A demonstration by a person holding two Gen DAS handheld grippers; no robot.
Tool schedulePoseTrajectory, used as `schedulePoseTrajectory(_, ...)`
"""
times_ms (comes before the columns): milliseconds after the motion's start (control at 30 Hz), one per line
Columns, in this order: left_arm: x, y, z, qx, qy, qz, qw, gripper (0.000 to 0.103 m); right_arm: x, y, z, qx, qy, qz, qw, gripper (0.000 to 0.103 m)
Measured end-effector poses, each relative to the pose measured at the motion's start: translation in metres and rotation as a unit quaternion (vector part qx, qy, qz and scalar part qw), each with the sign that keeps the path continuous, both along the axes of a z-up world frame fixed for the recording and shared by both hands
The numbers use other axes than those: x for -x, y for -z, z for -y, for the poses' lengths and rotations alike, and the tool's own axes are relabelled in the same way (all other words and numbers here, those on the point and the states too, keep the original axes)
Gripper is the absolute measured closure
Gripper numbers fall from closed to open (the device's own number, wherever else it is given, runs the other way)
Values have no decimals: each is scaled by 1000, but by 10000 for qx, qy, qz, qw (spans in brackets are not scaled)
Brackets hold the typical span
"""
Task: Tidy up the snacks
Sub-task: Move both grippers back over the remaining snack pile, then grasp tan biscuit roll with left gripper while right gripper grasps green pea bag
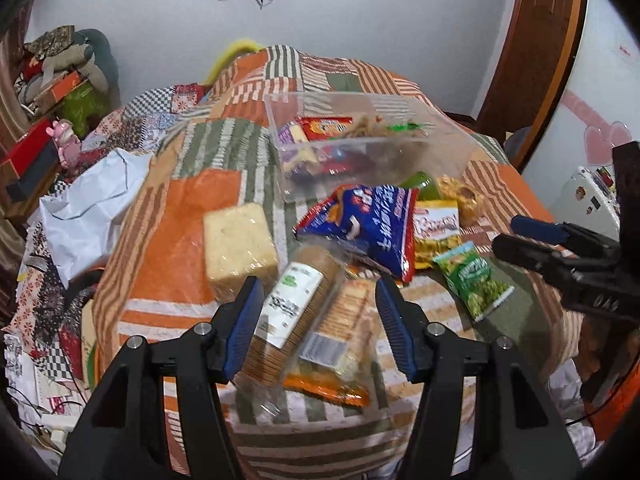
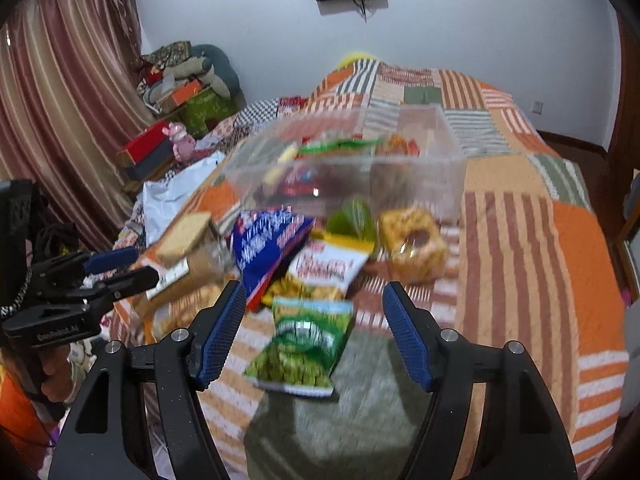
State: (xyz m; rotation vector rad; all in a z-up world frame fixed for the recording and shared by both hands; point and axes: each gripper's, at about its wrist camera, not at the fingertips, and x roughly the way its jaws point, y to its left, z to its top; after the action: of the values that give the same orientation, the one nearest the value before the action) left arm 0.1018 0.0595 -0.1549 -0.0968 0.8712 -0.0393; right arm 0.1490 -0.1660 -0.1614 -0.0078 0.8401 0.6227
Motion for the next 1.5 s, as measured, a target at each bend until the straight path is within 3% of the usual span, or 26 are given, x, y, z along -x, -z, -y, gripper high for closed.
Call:
schedulePoseTrajectory(333,-2,22,13,180,265,-336,9989,50,3,31,-7,14,-96,-466,9989,36)
schedulePoseTrajectory(500,-5,27,13,193,227,-321,9990,50,5,30,-6,34,-113,-392,9992,39)
schedulePoseTrajectory(700,-12,37,22,168,274,-535,9981,50,2,31,6,-120,-74,-499,9987,57)
schedulePoseTrajectory(867,-11,46,22,722,317,-851,9932,50,1,30,19,-221,30,-575,9981,58)
schedulePoseTrajectory(1000,-7,47,29,518,338,-812,9948,50,4,28,23,-289,-1,-657,9974,58)
schedulePoseTrajectory(1267,-15,53,28,470,183,-694,9963,50,5,30,14,-163,-142,-608,9979,55)
schedulePoseTrajectory(1333,-16,53,29,402,178,-634,9970,62,5,31,11,-69,-178,-558,9983,55)
schedulePoseTrajectory(1500,-9,49,32,301,264,-537,9978,64,6,30,12,-22,-151,-500,9986,62)
